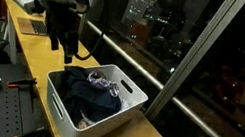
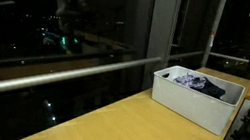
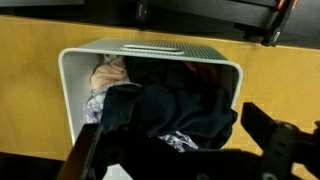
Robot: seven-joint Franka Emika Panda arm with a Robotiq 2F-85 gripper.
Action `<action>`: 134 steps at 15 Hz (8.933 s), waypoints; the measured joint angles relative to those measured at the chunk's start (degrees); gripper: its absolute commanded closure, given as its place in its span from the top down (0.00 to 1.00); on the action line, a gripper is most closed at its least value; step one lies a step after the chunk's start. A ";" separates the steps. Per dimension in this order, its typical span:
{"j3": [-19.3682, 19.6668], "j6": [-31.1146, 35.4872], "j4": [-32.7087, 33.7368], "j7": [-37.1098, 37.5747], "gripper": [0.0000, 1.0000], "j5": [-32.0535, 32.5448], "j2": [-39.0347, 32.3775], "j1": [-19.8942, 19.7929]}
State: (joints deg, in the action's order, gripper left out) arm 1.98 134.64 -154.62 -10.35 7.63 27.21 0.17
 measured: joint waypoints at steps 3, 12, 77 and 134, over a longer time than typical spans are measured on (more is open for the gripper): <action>0.00 0.00 0.00 0.00 1.00 0.00 0.00 0.00; 0.00 0.00 0.00 0.00 1.00 0.00 0.00 0.00; -3.12 11.19 45.61 -19.79 0.23 -3.84 -66.24 -4.72; -19.11 -11.14 43.82 -30.64 0.54 -6.81 -40.00 6.01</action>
State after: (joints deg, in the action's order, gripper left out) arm -17.13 123.50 -110.81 -40.99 0.82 -12.79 6.18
